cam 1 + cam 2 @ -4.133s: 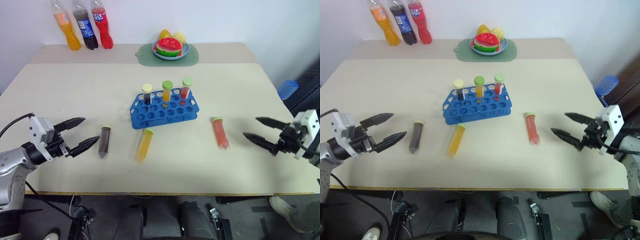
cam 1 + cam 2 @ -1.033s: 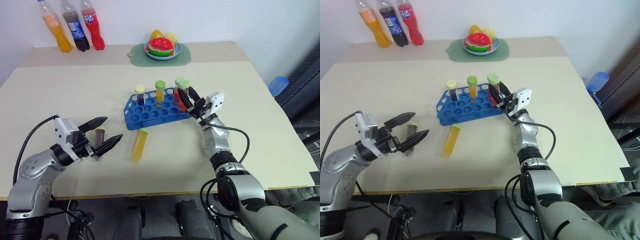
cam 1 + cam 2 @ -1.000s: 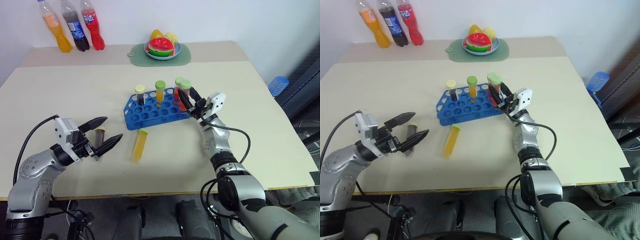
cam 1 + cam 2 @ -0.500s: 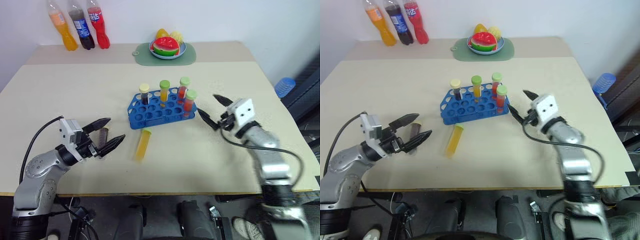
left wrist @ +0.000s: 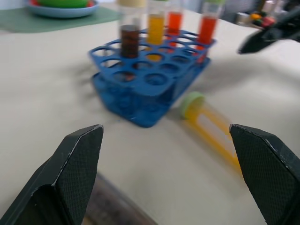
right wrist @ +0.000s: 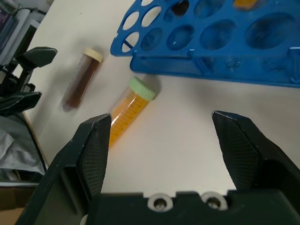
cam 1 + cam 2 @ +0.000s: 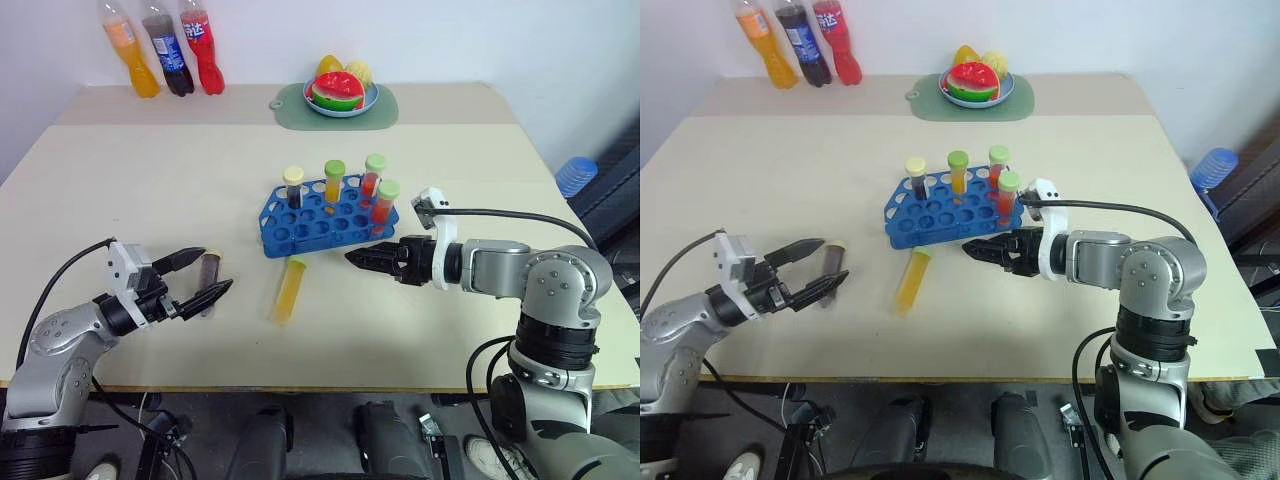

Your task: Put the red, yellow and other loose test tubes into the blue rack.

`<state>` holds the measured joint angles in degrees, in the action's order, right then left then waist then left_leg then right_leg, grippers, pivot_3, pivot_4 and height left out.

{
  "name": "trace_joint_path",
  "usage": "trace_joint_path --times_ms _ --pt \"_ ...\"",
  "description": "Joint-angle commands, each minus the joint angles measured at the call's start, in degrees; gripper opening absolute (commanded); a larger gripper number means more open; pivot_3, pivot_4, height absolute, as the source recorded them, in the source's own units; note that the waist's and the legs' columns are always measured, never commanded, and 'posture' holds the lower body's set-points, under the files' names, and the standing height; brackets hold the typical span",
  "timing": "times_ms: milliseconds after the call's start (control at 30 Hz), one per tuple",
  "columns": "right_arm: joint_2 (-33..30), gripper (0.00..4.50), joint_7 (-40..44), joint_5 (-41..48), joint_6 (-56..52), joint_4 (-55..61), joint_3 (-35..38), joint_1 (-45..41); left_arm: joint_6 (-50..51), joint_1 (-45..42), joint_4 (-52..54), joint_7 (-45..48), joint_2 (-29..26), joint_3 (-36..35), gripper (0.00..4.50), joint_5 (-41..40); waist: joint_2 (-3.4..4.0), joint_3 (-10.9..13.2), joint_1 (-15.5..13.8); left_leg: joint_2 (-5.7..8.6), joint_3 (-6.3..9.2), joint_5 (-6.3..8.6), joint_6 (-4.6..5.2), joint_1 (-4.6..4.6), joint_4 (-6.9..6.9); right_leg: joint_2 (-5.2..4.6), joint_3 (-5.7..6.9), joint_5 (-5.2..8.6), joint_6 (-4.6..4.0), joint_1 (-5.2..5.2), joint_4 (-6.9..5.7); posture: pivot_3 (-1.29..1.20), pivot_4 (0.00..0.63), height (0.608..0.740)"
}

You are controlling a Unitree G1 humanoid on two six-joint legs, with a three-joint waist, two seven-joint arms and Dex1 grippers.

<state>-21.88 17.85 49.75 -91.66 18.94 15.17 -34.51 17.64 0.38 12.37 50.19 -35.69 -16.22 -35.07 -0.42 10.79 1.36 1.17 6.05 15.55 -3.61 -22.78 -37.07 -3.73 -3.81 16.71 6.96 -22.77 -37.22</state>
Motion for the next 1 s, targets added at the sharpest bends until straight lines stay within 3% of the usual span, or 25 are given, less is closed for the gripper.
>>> trace_joint_path --times_ms 33,100,200,333,400,567,633,700,767,1000 --pt "-7.92 3.75 11.99 -3.36 17.28 9.18 -1.50 9.57 16.00 -1.41 16.27 -19.90 2.92 2.27 4.50 -2.53 -0.10 -0.02 -0.83 0.00 0.03 0.01 0.02 -0.02 -0.01 0.00 0.01 0.01 0.04 0.01 0.00 0.00 0.150 0.740" --pt "-16.15 3.75 23.85 -11.37 35.97 12.21 -5.30 18.32 27.02 -5.11 20.75 -29.27 5.23 2.07 4.50 -12.05 -0.11 -0.01 -1.28 0.04 0.15 0.02 0.03 -0.21 -0.10 0.01 0.11 0.13 0.27 0.07 0.04 0.00 0.150 0.740" --pt "-25.55 3.75 38.73 -21.69 60.46 8.69 -6.81 29.57 43.20 -13.27 21.63 -42.90 7.69 2.11 4.50 -18.25 -0.13 0.00 -0.67 0.15 0.13 0.02 0.03 -0.15 -0.19 0.07 0.13 0.15 0.32 0.13 -0.03 0.00 0.150 0.740" --pt "-27.05 3.75 47.00 -24.07 76.58 1.71 -4.72 33.10 67.31 -28.67 12.88 -58.11 16.08 -0.85 4.50 -23.91 -0.24 0.03 1.10 0.04 0.05 0.02 0.03 0.49 -0.14 0.19 0.05 0.12 0.29 0.63 -0.13 0.00 0.150 0.740" --pt "-26.71 3.75 50.22 -24.47 82.64 -1.35 -4.40 33.22 73.77 -34.68 5.95 -64.40 19.17 -1.40 4.50 -26.58 -0.26 0.04 1.35 0.05 0.08 0.00 0.01 0.51 -0.20 0.24 0.05 0.12 0.28 0.62 -0.21 0.00 0.150 0.740" --pt "-27.46 3.75 55.13 -25.23 91.47 -5.81 -3.56 34.33 74.86 -43.19 -8.84 -85.47 21.45 0.71 4.50 -42.08 -0.24 0.01 0.83 0.06 0.22 -0.03 -0.05 0.49 -0.14 0.19 0.03 0.12 0.27 0.53 -0.26 0.00 0.150 0.740" --pt "-27.83 3.75 57.00 -23.76 92.86 -5.85 -2.42 35.07 72.42 -45.71 -13.67 -96.15 19.23 4.87 4.50 -55.25 -0.25 0.01 0.52 0.11 0.28 -0.04 -0.07 0.48 -0.16 0.12 -0.02 0.12 0.27 0.53 -0.24 0.00 0.150 0.740" --pt "-27.74 3.75 57.11 -23.56 93.69 -5.33 -1.89 35.80 64.37 -46.35 -14.78 -106.72 12.56 14.25 4.50 -72.85 -0.26 0.02 0.45 0.12 0.30 -0.05 -0.10 0.48 -0.17 0.08 -0.06 0.12 0.27 0.53 -0.25 0.00 0.150 0.740" --pt "-27.30 3.75 55.95 -24.15 93.51 -4.18 -2.52 36.00 61.78 -46.78 -14.70 -108.07 8.38 18.48 4.50 -77.91 -0.22 0.00 0.45 0.04 0.29 -0.05 -0.13 0.47 -0.15 0.05 -0.14 0.12 0.28 0.46 -0.28 0.00 0.150 0.740" --pt "-24.86 3.75 52.26 -25.32 94.72 -3.13 -3.40 38.55 63.94 -50.49 -16.39 -97.85 -2.38 26.74 4.50 -77.93 -0.24 0.01 -0.67 0.20 0.21 -0.12 -0.24 0.41 -0.14 0.12 -0.16 0.13 0.26 0.38 -0.31 0.00 0.150 0.740"
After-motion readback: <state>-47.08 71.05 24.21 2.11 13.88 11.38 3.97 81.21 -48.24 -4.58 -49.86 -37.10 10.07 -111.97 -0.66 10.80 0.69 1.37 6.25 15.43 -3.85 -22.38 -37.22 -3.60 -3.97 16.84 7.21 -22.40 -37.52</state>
